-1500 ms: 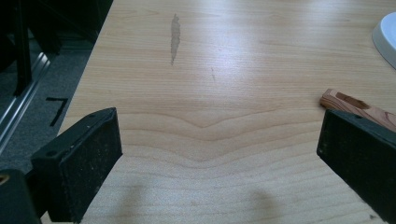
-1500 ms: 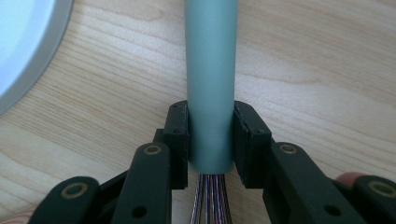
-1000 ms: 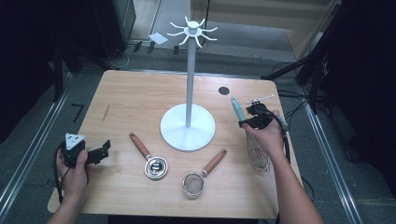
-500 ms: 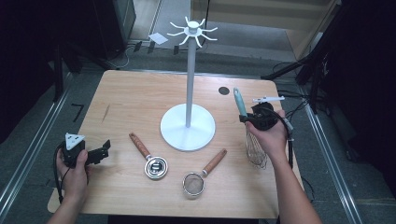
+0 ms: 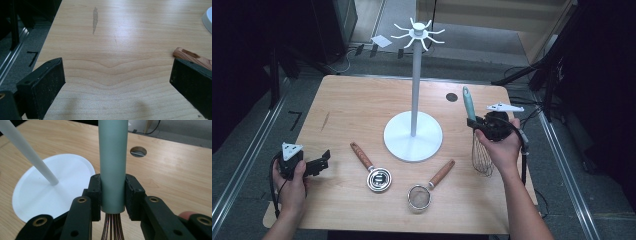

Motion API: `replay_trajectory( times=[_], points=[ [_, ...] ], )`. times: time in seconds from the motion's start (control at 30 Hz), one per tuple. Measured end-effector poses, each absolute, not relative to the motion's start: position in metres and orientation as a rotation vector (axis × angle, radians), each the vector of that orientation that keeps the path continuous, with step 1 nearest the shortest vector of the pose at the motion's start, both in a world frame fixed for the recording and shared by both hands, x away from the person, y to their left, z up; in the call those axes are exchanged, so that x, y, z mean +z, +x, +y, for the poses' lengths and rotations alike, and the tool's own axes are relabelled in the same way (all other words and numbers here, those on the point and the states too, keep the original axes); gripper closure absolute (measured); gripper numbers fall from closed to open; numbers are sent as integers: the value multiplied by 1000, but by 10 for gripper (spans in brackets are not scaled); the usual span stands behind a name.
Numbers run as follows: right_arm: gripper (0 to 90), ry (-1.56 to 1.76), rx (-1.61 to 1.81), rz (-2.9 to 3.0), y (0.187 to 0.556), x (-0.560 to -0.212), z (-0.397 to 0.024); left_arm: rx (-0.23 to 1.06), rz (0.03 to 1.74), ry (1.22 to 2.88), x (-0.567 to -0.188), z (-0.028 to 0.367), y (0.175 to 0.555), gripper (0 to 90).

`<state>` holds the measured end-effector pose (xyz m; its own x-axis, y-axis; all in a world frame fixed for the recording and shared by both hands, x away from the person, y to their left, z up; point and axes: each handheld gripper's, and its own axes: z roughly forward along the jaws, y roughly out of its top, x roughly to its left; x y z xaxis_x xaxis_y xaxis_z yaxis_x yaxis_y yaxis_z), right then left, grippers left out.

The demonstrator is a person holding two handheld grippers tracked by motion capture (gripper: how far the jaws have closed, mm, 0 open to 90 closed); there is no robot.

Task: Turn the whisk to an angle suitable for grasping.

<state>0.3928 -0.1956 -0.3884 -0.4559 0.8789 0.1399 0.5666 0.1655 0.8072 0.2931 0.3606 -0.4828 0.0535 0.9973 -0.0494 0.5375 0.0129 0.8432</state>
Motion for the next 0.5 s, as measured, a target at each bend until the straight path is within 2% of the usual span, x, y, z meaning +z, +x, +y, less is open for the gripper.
replay_trajectory(
  times=[0.5],
  points=[
    [713, 1257, 1381, 2003, 376, -361, -183, 812, 1571, 1618, -483, 361, 293, 2]
  ],
)
